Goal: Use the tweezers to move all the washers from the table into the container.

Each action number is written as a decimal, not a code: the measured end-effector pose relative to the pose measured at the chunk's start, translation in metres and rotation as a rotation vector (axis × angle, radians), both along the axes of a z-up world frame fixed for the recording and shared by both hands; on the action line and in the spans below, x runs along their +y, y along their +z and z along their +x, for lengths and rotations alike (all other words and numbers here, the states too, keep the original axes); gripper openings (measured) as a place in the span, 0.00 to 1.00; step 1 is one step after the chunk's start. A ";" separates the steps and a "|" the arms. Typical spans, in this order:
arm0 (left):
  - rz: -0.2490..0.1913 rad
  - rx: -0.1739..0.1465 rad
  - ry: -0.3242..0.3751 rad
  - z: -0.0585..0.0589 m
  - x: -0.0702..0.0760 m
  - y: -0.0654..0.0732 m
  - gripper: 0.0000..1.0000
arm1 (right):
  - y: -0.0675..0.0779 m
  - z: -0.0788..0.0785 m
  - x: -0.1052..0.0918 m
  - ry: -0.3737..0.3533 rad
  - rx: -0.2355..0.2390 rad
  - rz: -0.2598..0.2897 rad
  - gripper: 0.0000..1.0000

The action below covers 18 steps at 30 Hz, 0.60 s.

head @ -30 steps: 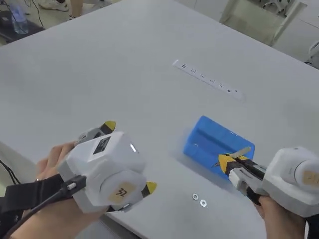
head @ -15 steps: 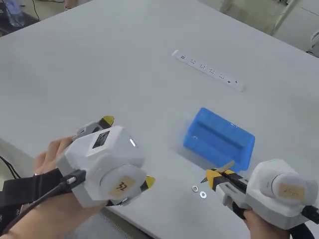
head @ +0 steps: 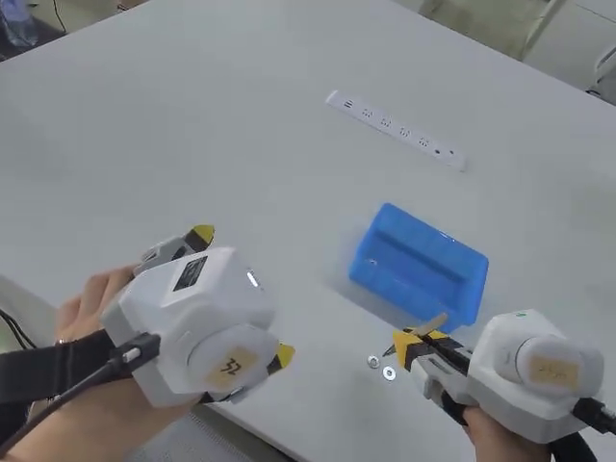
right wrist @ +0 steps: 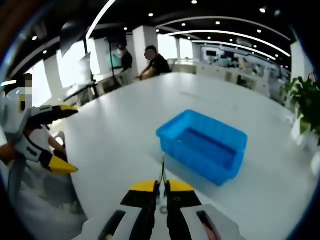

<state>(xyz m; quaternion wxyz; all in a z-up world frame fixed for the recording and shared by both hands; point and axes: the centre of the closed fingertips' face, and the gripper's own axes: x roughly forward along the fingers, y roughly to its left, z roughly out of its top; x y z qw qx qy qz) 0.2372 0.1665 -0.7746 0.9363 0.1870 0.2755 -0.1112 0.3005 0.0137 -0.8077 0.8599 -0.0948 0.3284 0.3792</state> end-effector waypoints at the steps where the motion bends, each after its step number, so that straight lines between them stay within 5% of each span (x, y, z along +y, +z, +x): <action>1: 0.003 0.001 -0.002 0.000 0.000 0.000 0.91 | 0.000 -0.001 0.000 0.000 -0.001 0.000 0.04; 18: -0.009 -0.023 0.018 0.001 0.003 0.005 0.94 | 0.001 -0.002 -0.004 -0.021 -0.013 0.010 0.04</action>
